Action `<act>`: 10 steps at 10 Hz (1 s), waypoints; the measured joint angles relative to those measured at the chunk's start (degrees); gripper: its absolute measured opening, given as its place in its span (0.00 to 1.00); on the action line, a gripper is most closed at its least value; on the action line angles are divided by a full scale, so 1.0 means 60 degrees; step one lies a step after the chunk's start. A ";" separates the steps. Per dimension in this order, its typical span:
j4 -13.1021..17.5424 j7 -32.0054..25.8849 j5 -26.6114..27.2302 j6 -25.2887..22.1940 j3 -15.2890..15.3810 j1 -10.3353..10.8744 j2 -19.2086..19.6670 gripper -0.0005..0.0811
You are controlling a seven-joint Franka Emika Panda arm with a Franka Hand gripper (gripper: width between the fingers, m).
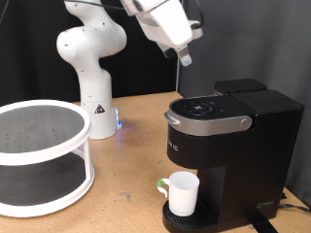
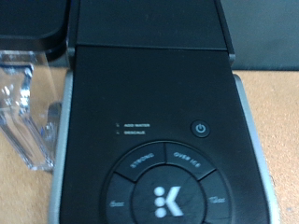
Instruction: Make a cup of coffee with the keurig machine
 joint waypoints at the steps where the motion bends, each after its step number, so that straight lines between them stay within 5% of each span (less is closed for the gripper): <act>1: 0.0376 0.0147 -0.0277 -0.0204 0.0135 0.0018 0.0310 0.99; 5: 0.1747 0.0596 -0.0452 -0.0527 0.0463 0.0092 0.1470 0.99; 10: 0.1833 0.0756 -0.1387 -0.0016 0.0886 0.0109 0.2192 0.99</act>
